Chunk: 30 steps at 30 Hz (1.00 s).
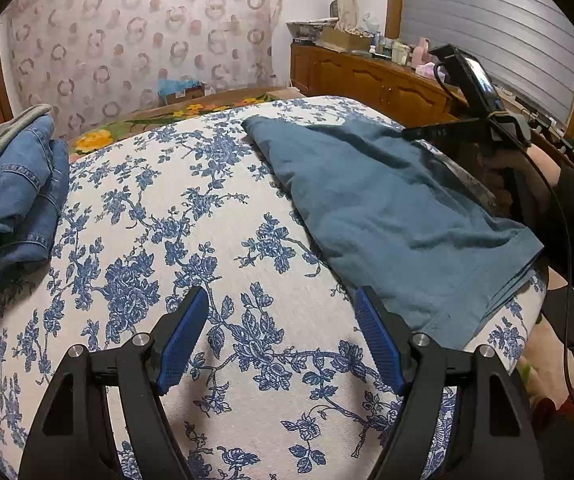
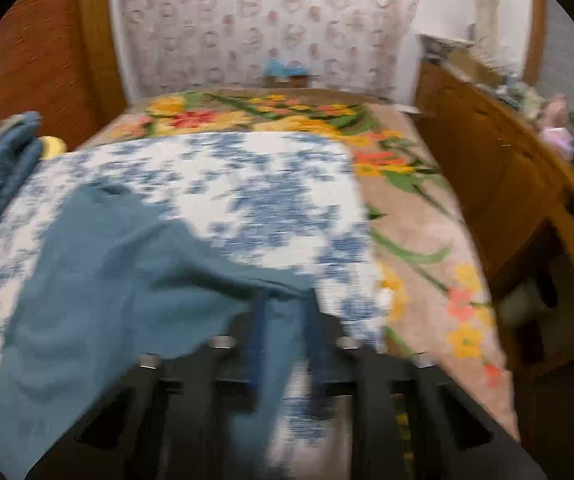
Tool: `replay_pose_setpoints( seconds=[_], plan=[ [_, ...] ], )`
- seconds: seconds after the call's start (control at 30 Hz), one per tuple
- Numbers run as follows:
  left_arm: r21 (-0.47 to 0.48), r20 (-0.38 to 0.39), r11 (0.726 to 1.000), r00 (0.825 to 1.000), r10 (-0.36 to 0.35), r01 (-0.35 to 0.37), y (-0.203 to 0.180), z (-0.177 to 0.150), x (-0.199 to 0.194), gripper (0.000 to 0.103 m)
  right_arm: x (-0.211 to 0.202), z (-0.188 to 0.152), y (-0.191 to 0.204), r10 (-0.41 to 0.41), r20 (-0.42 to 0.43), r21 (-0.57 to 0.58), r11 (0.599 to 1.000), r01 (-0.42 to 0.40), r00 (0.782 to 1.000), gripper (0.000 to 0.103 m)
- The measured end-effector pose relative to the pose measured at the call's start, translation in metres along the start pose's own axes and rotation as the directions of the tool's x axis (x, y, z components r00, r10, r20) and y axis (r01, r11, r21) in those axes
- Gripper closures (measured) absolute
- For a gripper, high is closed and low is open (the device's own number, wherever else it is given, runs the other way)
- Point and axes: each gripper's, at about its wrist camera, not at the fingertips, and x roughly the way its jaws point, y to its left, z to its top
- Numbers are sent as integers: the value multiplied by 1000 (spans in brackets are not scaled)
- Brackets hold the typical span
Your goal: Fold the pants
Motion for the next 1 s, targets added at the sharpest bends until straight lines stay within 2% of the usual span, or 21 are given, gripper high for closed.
replay_pose_setpoints(
  seconds=[0.07, 0.1, 0.33, 0.53, 0.73, 1.0],
  plan=[
    [-1, -1, 1000, 1000, -1, 1, -1, 0, 0, 27, -3, 1, -10, -55, 25, 49, 997, 54, 998, 91],
    [0, 0, 1000, 1000, -1, 1, -1, 0, 0, 27, -8, 2, -15, -55, 38, 61, 997, 52, 998, 91],
    [7, 2, 1000, 1000, -8, 8, -6, 0, 0, 27, -51, -13, -18, 15, 99, 39, 999, -19, 995, 91],
    [26, 0, 999, 999, -38, 38, -17, 2, -4, 27, -91, -54, -9, 74, 140, 7, 997, -76, 987, 86],
    [47, -16, 994, 995, -95, 95, -32, 1, -6, 27, -119, -101, -12, 116, 141, -13, 993, -115, 983, 72],
    [58, -48, 991, 992, -120, 123, -45, -2, -1, 27, -144, -137, -23, 142, 109, -9, 990, -142, 984, 72]
  ],
)
